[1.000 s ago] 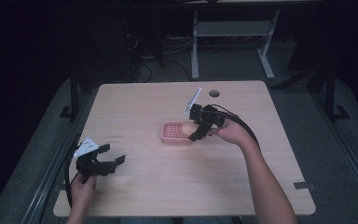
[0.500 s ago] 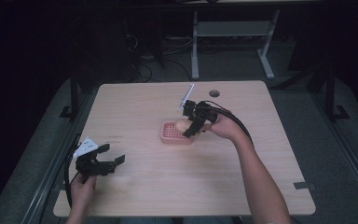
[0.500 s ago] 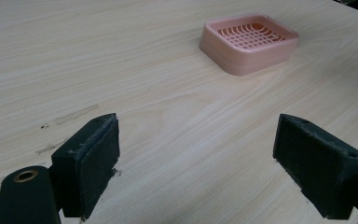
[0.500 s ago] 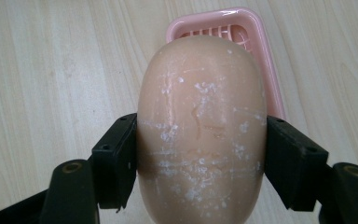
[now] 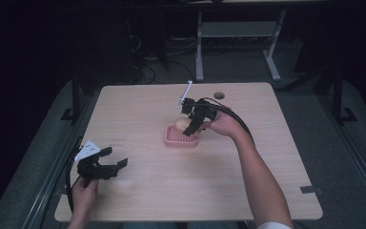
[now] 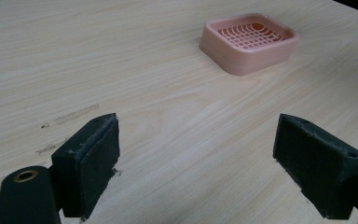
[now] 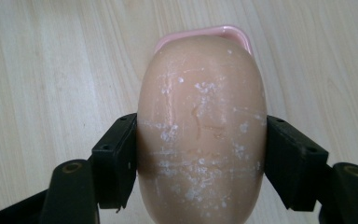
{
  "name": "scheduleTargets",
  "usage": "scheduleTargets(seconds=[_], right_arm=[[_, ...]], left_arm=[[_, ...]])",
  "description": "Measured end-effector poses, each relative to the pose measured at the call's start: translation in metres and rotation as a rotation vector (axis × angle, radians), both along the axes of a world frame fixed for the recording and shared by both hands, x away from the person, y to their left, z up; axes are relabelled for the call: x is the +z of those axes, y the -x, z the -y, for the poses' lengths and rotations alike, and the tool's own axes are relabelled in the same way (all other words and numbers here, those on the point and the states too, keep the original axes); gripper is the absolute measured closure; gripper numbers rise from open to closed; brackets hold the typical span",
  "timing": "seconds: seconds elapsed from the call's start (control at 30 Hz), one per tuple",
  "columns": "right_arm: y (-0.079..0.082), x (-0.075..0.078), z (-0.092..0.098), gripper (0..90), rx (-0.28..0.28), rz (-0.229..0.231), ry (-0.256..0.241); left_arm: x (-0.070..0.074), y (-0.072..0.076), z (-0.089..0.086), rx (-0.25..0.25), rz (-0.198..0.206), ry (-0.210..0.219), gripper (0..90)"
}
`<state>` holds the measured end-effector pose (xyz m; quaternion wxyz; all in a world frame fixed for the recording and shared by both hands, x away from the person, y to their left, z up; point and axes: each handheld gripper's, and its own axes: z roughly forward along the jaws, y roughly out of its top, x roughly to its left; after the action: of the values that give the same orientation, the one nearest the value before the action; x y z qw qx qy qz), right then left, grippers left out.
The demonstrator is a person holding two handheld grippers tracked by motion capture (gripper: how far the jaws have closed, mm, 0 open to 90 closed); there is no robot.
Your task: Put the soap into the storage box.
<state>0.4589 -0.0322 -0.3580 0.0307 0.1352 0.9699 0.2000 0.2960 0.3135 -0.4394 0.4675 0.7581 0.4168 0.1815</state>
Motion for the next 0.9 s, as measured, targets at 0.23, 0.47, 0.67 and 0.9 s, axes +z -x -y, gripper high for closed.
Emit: scheduleTargets(seconds=[0.23,0.47,0.67,0.9], right_arm=[[-0.004,-0.004,-0.006,31.9,-0.001,-0.008,0.004],[-0.01,-0.013,-0.01,31.9,0.001,-0.028,0.007],[-0.014,-0.023,-0.015,31.9,0.004,-0.038,0.009],[-0.02,-0.034,-0.022,31.8,-0.001,-0.058,0.023]], left_arm=[[0.0,0.0,0.0,0.0,0.001,-0.003,14.2],[0.0,0.0,0.0,0.001,0.0,0.001,14.3],[0.0,0.0,0.001,0.003,0.0,0.004,14.3],[0.0,0.0,0.001,0.002,0.0,0.004,14.2]])
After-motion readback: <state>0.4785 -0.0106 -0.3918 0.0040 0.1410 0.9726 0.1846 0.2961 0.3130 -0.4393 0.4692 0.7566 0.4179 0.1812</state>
